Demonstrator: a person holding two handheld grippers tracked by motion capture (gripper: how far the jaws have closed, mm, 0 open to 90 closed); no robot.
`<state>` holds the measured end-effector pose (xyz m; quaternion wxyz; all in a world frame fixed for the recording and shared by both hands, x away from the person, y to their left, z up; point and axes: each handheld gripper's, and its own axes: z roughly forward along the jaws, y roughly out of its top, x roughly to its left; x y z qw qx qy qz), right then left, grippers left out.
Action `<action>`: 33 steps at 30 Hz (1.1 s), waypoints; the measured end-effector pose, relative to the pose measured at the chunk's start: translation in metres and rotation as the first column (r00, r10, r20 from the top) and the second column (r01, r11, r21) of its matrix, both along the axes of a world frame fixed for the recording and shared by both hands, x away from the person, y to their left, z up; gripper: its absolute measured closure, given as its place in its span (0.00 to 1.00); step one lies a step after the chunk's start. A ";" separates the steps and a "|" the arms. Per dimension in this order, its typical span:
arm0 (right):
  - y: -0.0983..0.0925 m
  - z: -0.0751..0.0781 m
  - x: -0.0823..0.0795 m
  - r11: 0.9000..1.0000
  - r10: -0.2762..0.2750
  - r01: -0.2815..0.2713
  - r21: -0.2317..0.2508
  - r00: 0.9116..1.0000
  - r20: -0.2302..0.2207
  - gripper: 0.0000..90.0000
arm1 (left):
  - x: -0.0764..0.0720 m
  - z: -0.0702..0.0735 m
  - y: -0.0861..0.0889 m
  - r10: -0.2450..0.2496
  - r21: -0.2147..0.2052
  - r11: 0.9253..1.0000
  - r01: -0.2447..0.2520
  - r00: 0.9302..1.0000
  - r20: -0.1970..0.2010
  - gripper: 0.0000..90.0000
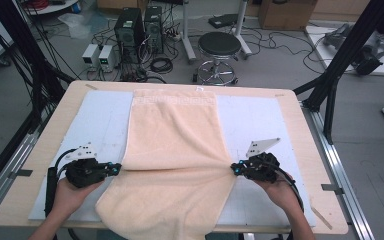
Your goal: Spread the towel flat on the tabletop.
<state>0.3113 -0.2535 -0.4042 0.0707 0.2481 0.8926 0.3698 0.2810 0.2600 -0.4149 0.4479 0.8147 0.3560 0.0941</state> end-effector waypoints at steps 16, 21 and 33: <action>0.053 -0.009 -0.045 0.983 0.184 -0.185 0.017 0.983 0.017 0.64 | -0.026 -0.015 -0.022 -0.236 0.089 0.967 0.237 0.972 -0.022 0.68; 0.071 -0.027 -0.053 0.967 0.242 -0.244 -0.075 0.970 -0.031 0.76 | -0.032 -0.023 -0.027 -0.275 0.113 0.954 0.277 0.961 -0.034 0.87; 0.063 -0.011 -0.055 0.968 0.252 -0.252 -0.005 0.968 0.013 0.95 | -0.074 0.001 -0.019 -0.264 0.129 0.957 0.259 0.964 0.021 0.97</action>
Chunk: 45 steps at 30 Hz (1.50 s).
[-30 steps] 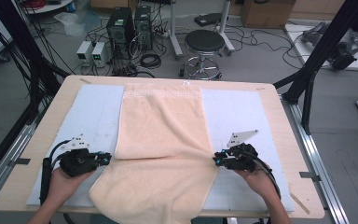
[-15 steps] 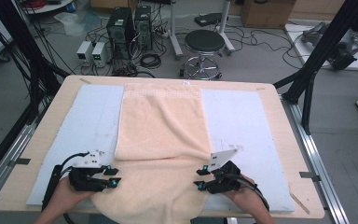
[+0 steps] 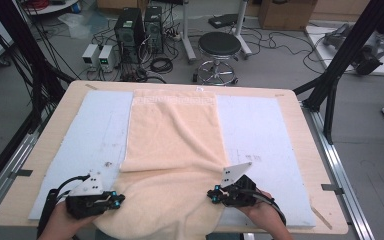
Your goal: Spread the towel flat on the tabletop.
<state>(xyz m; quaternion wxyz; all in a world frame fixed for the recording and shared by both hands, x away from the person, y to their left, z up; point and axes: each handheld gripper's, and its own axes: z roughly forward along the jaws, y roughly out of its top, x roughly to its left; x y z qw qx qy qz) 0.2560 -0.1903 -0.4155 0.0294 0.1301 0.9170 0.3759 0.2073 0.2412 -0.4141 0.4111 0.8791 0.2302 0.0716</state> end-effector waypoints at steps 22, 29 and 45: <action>-0.003 -0.018 -0.003 0.998 0.044 -0.044 -0.053 0.999 -0.003 0.80 | 0.021 -0.021 -0.011 -0.048 0.048 0.998 0.051 0.997 -0.059 0.86; -0.004 -0.015 0.002 0.996 0.076 -0.077 -0.038 0.997 -0.034 0.92 | 0.008 -0.011 -0.003 -0.014 0.040 0.999 0.017 0.998 -0.066 0.97; -0.021 -0.006 -0.005 0.999 0.040 -0.040 -0.011 0.999 0.003 0.70 | 0.006 -0.007 0.008 0.017 -0.011 1.000 -0.018 0.998 -0.060 0.70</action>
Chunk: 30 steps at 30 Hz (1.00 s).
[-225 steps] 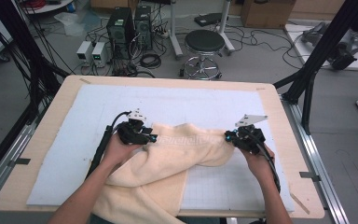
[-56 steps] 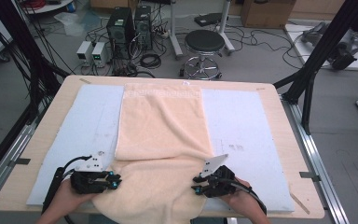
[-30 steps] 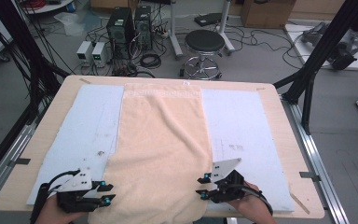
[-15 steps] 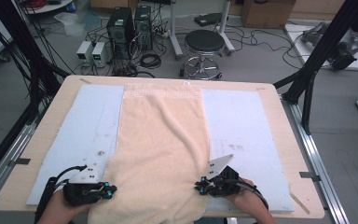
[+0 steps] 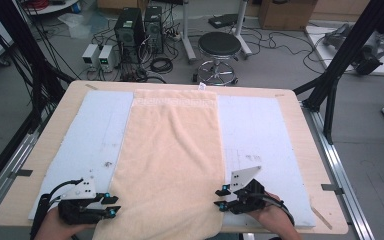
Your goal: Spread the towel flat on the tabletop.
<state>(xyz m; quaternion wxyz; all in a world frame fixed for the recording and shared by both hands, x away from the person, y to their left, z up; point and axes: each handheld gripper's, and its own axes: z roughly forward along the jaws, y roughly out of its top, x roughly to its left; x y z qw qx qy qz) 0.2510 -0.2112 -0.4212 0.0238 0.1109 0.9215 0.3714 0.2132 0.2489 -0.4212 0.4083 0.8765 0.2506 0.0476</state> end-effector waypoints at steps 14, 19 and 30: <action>-0.003 -0.012 -0.003 0.999 0.035 -0.035 -0.032 0.999 -0.024 0.94 | 0.004 -0.013 -0.007 -0.001 0.066 0.998 0.001 1.000 -0.006 0.97; -0.006 -0.012 -0.008 0.998 0.056 -0.057 -0.022 0.997 -0.052 0.95 | -0.005 -0.012 -0.004 -0.025 0.057 0.998 0.026 0.999 -0.025 0.97; -0.008 0.002 -0.011 0.997 -0.006 0.009 0.072 0.999 -0.035 0.75 | -0.001 -0.001 0.005 0.010 -0.024 1.000 -0.010 1.000 0.000 0.91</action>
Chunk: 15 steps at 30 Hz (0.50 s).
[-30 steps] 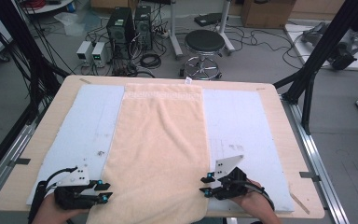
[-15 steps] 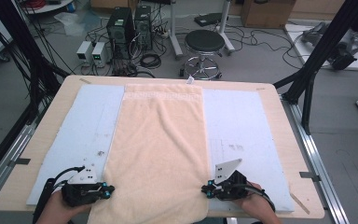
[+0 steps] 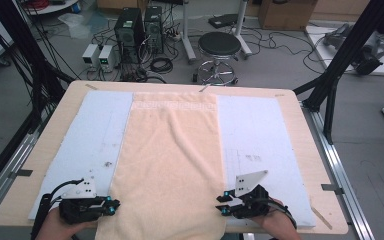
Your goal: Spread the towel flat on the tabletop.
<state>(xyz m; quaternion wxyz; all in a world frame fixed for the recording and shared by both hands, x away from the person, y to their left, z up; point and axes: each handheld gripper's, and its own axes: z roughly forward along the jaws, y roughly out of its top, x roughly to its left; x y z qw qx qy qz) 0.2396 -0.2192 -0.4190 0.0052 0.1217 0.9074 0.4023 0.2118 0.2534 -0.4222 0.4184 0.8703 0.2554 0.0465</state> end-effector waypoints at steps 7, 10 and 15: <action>0.005 0.005 0.019 0.997 -0.071 0.071 0.027 0.997 0.014 0.65 | 0.017 0.007 0.005 0.047 -0.046 0.998 -0.045 0.999 0.023 0.81; 0.007 0.007 0.027 0.994 -0.109 0.109 0.030 0.994 0.024 0.60 | 0.027 0.009 0.006 0.064 -0.058 0.996 -0.062 0.997 0.031 0.77; 0.006 0.012 0.042 0.984 -0.172 0.171 0.045 0.985 0.029 0.48 | 0.042 0.015 0.003 0.084 -0.088 0.993 -0.080 0.995 0.049 0.70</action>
